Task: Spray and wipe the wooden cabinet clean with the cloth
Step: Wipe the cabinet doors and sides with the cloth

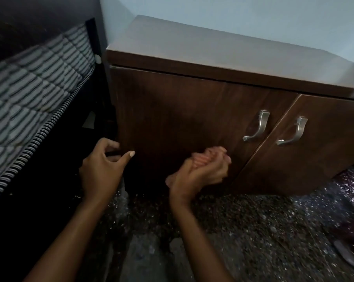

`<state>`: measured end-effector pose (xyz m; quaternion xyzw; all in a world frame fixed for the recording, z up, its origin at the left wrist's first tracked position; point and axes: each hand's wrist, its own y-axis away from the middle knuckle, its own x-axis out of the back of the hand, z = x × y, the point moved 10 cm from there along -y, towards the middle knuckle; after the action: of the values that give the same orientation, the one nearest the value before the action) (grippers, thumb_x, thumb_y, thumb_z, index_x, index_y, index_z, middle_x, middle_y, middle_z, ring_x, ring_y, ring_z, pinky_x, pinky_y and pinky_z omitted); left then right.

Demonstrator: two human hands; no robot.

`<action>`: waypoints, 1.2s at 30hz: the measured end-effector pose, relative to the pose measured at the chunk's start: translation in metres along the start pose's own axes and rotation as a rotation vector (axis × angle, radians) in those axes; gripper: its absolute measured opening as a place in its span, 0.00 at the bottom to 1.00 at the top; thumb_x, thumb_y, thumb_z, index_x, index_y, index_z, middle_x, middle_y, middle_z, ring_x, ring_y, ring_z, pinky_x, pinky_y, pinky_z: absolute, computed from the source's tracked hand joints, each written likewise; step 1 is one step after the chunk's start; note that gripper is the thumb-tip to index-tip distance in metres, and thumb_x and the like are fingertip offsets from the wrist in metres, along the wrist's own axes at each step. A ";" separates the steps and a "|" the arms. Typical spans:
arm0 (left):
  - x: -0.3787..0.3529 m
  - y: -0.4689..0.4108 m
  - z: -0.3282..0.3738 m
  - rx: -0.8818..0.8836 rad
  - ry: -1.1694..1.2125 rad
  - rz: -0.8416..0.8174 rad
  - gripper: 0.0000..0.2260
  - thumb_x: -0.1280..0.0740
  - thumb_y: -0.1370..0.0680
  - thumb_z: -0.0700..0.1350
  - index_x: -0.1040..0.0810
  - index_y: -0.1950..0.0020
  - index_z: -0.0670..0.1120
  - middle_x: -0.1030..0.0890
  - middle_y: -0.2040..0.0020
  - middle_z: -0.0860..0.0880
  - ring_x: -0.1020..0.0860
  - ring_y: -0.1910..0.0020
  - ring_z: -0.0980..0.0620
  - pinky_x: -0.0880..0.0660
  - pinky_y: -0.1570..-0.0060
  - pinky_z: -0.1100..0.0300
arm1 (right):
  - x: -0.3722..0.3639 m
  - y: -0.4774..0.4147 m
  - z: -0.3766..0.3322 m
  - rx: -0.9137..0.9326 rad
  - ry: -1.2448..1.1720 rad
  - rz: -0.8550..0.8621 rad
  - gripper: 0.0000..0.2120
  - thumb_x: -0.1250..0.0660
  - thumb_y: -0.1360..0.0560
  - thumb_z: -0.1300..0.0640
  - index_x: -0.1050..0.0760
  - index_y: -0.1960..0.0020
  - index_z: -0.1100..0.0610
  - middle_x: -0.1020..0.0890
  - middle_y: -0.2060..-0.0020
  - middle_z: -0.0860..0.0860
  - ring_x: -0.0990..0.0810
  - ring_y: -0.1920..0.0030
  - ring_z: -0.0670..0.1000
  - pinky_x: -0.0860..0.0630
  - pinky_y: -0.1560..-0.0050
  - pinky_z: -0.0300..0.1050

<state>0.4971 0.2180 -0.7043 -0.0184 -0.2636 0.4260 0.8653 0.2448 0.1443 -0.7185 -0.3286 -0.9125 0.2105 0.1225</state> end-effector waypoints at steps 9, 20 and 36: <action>-0.010 -0.014 -0.020 0.209 0.502 -0.125 0.15 0.45 0.21 0.35 0.22 0.61 0.44 0.19 0.59 0.49 0.20 0.59 0.54 0.25 0.59 0.72 | -0.078 0.164 0.019 1.766 0.456 -0.905 0.16 0.44 0.24 0.59 0.21 0.41 0.57 0.23 0.38 0.50 0.31 0.40 0.53 0.33 0.45 0.48; -0.021 0.020 -0.005 0.063 0.267 0.082 0.09 0.40 0.19 0.43 0.29 0.41 0.41 0.27 0.52 0.49 0.28 0.55 0.55 0.33 0.59 0.63 | 0.030 -0.016 0.147 1.846 0.989 -1.075 0.14 0.44 0.30 0.56 0.20 0.53 0.52 0.19 0.49 0.52 0.29 0.49 0.57 0.33 0.52 0.54; -0.036 0.027 -0.017 -0.011 0.214 0.129 0.16 0.39 0.20 0.43 0.34 0.32 0.44 0.27 0.35 0.42 0.27 0.39 0.46 0.30 0.40 0.46 | 0.209 -0.244 0.016 0.250 0.261 0.061 0.27 0.44 0.34 0.71 0.30 0.36 0.64 0.34 0.43 0.59 0.36 0.39 0.62 0.44 0.39 0.28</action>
<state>0.4674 0.2115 -0.7418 -0.0855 -0.1705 0.4749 0.8592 -0.0523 0.1064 -0.6014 -0.3629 -0.8453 0.2813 0.2732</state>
